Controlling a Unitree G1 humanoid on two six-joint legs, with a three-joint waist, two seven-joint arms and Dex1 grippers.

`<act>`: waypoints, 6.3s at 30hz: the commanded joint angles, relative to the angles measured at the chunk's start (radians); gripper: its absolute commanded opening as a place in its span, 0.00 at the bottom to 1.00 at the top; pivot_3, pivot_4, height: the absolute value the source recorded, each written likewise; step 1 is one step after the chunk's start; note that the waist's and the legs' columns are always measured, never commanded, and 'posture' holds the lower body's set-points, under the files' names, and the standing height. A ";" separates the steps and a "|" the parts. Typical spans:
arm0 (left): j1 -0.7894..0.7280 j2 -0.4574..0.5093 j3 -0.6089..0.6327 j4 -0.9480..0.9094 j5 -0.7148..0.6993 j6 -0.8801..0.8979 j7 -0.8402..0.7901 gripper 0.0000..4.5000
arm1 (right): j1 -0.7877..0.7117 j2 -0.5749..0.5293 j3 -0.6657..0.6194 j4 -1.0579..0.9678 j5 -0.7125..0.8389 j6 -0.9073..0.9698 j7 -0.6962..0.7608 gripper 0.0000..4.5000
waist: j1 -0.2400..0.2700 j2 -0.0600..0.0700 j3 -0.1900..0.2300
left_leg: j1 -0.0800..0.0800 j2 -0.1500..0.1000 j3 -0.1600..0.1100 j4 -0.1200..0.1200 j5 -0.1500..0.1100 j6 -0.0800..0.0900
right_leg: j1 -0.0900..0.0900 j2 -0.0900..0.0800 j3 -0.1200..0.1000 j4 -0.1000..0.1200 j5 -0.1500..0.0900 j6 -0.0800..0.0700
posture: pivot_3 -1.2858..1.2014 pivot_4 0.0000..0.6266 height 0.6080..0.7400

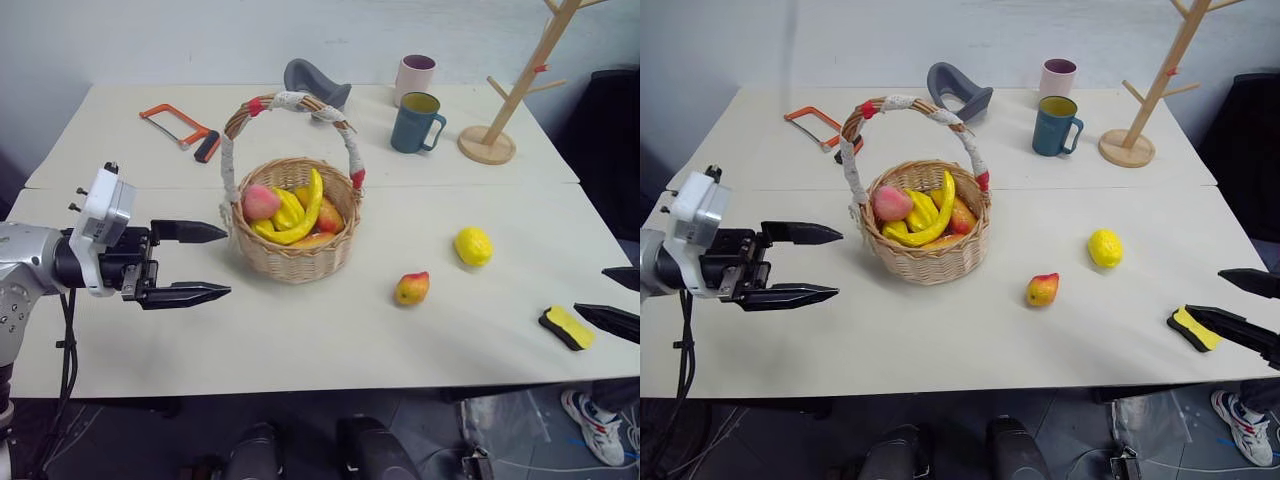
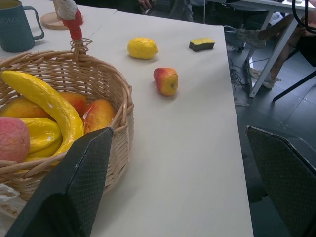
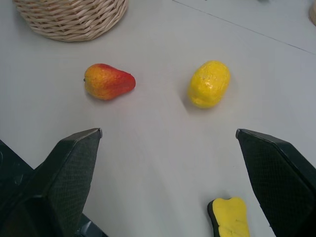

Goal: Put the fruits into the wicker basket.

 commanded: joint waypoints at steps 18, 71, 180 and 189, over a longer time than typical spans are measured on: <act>-0.015 -0.017 -0.034 -0.055 0.051 -0.027 0.065 1.00 | -0.063 0.020 0.019 -0.096 -0.040 0.005 -0.105 1.00 | 0.000 0.000 0.000 | 0.000 0.000 0.000 0.003 0.000 0.000 | 0.000 0.000 0.000 0.003 0.000 0.000 | 0.52 0.24 1.00; 0.023 -0.123 0.002 -0.094 0.102 -0.014 0.191 1.00 | -1.283 0.685 1.200 0.302 -0.520 -0.167 -0.334 0.40 | -0.021 0.003 0.003 | -0.006 0.006 -0.001 0.024 -0.003 -0.009 | -0.010 -0.001 -0.011 0.028 -0.006 -0.009 | 0.52 0.24 1.00; -0.214 -0.263 -0.162 0.043 0.153 -0.101 0.227 1.00 | -1.158 0.701 0.812 0.129 -0.457 -0.019 -0.860 0.04 | -0.017 0.004 0.003 | -0.033 0.006 -0.001 0.027 0.008 -0.013 | -0.041 0.000 -0.011 0.040 -0.004 -0.008 | 0.52 0.24 1.00; -0.287 -0.309 -0.206 0.122 0.168 -0.140 0.178 1.00 | -0.953 0.355 0.512 0.097 -0.421 0.016 -0.767 0.04 | -0.002 0.005 0.003 | -0.032 0.005 0.000 0.026 0.008 -0.012 | -0.040 0.001 -0.010 0.038 -0.004 -0.008 | 0.52 0.24 1.00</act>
